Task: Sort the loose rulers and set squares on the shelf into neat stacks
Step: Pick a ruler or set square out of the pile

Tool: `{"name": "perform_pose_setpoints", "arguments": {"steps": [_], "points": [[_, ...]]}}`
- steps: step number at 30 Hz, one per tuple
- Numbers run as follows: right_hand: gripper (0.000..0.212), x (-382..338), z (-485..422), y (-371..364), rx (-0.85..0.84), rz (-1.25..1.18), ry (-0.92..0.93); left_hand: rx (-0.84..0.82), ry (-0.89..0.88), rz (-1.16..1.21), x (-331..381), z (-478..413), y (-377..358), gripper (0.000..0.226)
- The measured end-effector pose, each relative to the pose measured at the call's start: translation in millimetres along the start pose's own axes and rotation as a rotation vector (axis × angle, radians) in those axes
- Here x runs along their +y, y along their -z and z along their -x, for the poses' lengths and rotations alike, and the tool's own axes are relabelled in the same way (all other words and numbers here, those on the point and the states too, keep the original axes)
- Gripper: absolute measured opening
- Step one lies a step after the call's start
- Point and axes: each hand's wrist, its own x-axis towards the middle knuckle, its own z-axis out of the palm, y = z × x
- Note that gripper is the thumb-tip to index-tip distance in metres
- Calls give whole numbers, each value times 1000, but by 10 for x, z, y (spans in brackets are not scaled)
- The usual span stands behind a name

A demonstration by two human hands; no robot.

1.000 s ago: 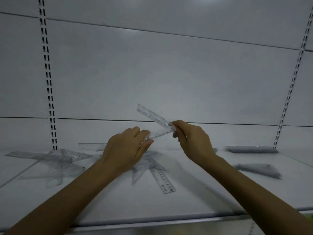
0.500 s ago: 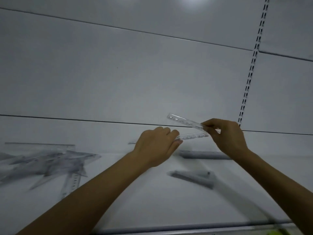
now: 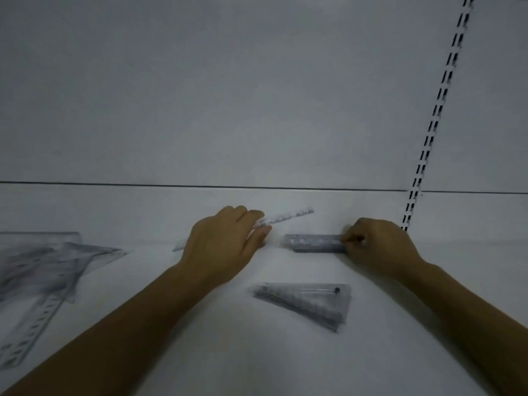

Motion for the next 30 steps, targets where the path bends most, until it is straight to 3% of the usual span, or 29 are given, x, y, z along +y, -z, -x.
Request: {"name": "perform_pose_setpoints", "arguments": {"steps": [2, 4, 9, 12, 15, 19, 21, 23, 26, 30], "points": [[19, 16, 8, -23, -92, -21, -62, -45, 46, 11, -12, 0, -30, 55], [23, -21, 17, -7, -61, -11, -39, -73, 3, -31, 8, -1, -54, 56], [47, -299, 73, 109, 373, -83, 374, -101, -136, -204, 32, -19, -86, 30], [43, -551, 100, 85, 353, -61, 585, -62, -147, -203, 49, -44, -23, 33], [25, -693, 78, 53, 417, -22, 666, -54, -236, -193, 142, -56, -16, 28], [18, -473, -28, 191, 539, -33, 451, -93, -184, -165, 43, -53, 62, 26], [14, -210, -13, 228, 514, 9, 305, -126, -148, -188, -96, -5, 92, 7], [15, 40, 43, 198, 447, 47, 184, -186, -91, -182, -191, 48, 66, 17], [13, 273, 87, 133, 375, -47, -3, -207, -48, -117, -178, 74, 33, 12], [17, 334, 78, 20, 368, -83, -44, -191, -51, -70, -93, 87, 1, 11]]}}
